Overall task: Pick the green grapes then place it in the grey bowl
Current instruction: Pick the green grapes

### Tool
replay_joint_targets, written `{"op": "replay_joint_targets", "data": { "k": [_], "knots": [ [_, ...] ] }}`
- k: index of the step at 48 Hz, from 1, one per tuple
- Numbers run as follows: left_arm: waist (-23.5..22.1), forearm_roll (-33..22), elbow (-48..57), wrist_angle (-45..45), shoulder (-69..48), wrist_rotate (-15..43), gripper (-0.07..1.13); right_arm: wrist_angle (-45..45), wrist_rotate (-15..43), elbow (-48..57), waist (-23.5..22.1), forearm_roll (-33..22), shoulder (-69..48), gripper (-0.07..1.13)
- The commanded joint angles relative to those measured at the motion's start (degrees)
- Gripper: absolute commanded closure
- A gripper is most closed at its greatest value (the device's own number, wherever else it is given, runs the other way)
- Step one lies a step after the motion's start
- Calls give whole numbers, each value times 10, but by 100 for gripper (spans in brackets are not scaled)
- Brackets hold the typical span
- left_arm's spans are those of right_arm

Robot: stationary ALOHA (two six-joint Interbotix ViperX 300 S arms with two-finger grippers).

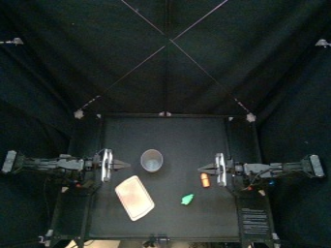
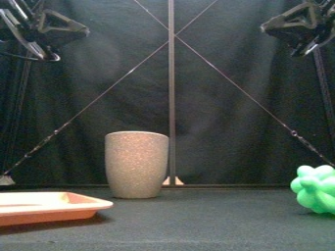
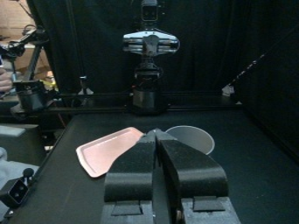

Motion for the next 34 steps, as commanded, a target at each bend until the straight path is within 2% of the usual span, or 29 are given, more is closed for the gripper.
{"op": "replay_joint_targets", "data": {
  "k": [1,14,26,34],
  "knots": [
    [2,0,-14,21,7,3,97,6,1,1,17,-1,17,99],
    [5,2,-12,49,7,2,98,83,-6,-6,50,-21,105,97],
    [13,2,-8,33,7,3,98,97,1,-40,93,-93,206,97],
    [15,3,-8,13,7,3,98,118,2,-81,126,-93,276,96]
  ]
}}
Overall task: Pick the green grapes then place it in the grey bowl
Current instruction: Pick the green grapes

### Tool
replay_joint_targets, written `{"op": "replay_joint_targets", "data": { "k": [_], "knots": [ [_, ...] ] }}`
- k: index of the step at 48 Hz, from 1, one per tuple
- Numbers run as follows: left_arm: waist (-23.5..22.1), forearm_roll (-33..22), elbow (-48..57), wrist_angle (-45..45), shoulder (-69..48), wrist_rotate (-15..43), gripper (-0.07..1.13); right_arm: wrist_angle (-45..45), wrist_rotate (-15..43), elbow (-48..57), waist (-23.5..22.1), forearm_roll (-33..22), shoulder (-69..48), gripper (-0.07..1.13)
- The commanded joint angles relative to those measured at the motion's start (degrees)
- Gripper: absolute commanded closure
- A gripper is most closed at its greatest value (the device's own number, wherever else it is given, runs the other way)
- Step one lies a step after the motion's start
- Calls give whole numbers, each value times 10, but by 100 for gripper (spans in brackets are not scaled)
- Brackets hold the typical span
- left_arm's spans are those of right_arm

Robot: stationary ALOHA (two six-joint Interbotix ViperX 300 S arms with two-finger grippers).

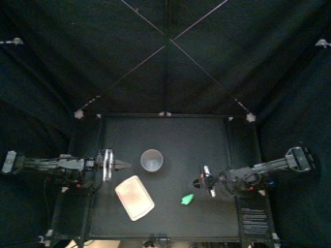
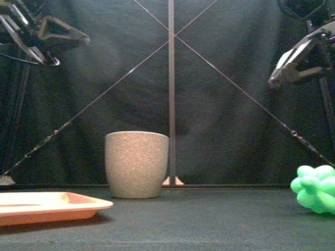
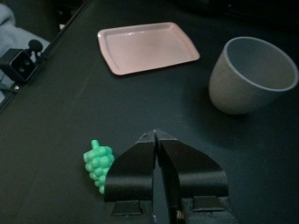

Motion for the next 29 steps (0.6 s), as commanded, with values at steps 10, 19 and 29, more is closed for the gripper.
{"op": "replay_joint_targets", "data": {
  "k": [10,19,29],
  "knots": [
    [4,2,-8,-32,3,0,98,26,24,-96,40,70,126,79],
    [10,2,-7,-33,3,0,98,37,43,-131,42,142,175,45],
    [11,3,-7,-33,3,0,98,45,58,-134,54,158,189,18]
  ]
}}
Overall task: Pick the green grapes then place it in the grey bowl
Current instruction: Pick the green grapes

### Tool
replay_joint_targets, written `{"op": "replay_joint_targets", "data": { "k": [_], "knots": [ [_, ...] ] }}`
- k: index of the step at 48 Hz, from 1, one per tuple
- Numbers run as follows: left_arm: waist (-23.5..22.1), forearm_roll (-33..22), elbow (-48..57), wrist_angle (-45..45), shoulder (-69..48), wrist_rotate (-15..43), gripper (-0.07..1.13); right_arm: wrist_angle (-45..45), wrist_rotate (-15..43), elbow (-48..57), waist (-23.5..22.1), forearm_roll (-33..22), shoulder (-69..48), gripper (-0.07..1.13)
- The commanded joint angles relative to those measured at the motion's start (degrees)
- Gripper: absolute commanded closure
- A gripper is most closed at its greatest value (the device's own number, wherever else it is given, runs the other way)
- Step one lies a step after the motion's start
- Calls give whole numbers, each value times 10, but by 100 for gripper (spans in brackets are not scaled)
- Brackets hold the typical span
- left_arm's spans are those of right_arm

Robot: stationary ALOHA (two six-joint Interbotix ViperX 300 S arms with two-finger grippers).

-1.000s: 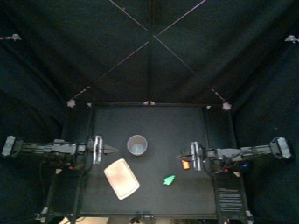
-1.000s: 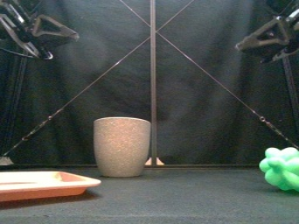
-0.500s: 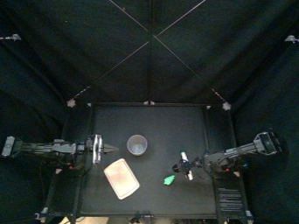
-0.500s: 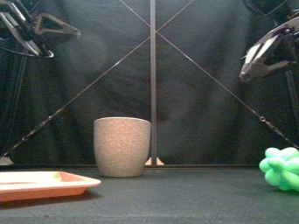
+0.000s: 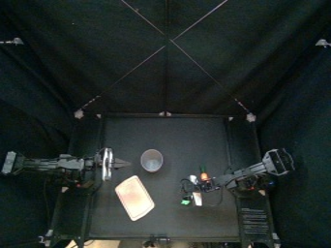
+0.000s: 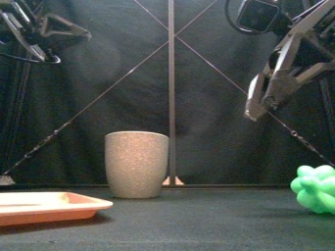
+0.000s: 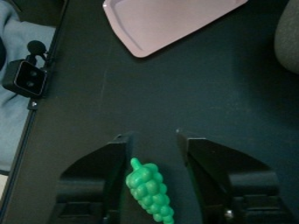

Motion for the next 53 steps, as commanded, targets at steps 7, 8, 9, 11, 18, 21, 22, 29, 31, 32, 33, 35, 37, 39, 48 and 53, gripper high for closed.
{"op": "replay_joint_targets", "data": {
  "k": [7,8,9,11,18,21,22,29,31,32,33,35,37,39,48,53],
  "knots": [
    [3,1,-9,-11,4,0,98,64,12,-21,18,32,-11,18],
    [3,1,-8,-12,4,0,98,78,11,-22,19,33,-12,18],
    [3,1,-9,-14,4,0,98,93,11,-24,21,32,-12,18],
    [3,1,-9,-16,4,0,98,124,11,-26,25,30,-11,18],
    [3,2,-9,-26,4,0,98,204,10,-28,36,17,2,18],
    [3,2,-8,-30,4,0,98,212,11,-30,37,9,11,18],
    [3,2,-8,-31,4,0,98,211,11,-30,37,7,12,18],
    [4,2,-8,-33,4,0,98,208,11,-26,33,-8,47,18],
    [3,2,-7,-33,4,0,98,207,11,-27,33,-13,61,18],
    [3,2,-6,-33,4,0,98,207,11,-28,33,-16,67,18],
    [3,2,-6,-33,4,0,98,207,11,-30,33,-18,74,18],
    [3,2,-5,-33,4,0,98,206,11,-33,33,-23,86,18],
    [4,1,-4,-33,4,0,98,204,11,-39,33,-27,98,18],
    [4,2,-4,-33,4,0,98,202,11,-44,33,-28,113,18],
    [3,0,0,-33,4,0,98,184,11,-62,29,-30,136,18],
    [4,0,3,-33,4,0,98,170,12,-66,22,-25,136,18]
  ]
}}
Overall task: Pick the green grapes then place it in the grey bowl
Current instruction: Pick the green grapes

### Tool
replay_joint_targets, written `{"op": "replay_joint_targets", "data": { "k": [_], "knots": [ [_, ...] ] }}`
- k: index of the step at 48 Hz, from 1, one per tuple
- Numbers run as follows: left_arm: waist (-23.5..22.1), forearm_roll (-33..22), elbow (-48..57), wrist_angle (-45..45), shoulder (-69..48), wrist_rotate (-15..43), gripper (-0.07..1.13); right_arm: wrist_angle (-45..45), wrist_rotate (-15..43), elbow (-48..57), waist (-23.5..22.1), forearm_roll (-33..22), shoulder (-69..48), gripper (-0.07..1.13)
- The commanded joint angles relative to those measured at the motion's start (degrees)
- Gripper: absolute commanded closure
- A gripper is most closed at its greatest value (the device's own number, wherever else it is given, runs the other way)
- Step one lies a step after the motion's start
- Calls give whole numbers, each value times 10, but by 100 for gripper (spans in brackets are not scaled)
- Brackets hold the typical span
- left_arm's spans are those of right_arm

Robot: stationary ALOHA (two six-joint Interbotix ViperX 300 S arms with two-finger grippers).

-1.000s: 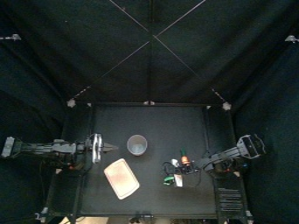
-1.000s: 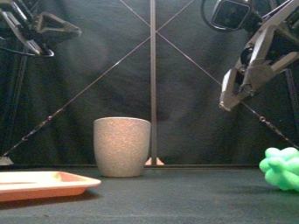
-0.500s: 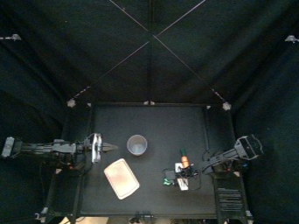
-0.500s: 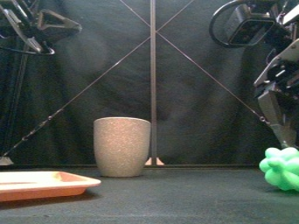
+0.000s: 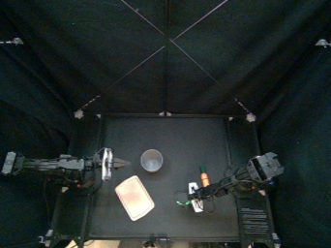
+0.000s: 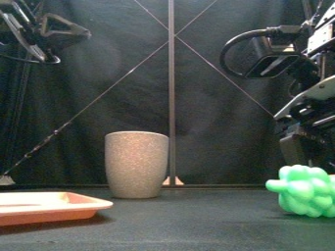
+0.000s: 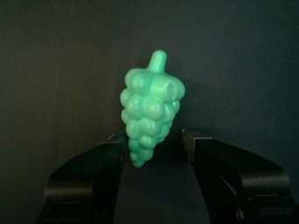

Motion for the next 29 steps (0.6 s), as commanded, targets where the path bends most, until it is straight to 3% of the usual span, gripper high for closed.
{"op": "replay_joint_targets", "data": {
  "k": [1,16,29],
  "knots": [
    [1,0,-6,-5,3,-1,98,-15,2,-10,-7,4,-5,18],
    [-2,-1,3,-5,3,-2,98,-37,1,-12,-22,35,-4,22],
    [-3,-1,3,-5,3,-2,98,-37,0,-22,-23,33,-9,44]
  ]
}}
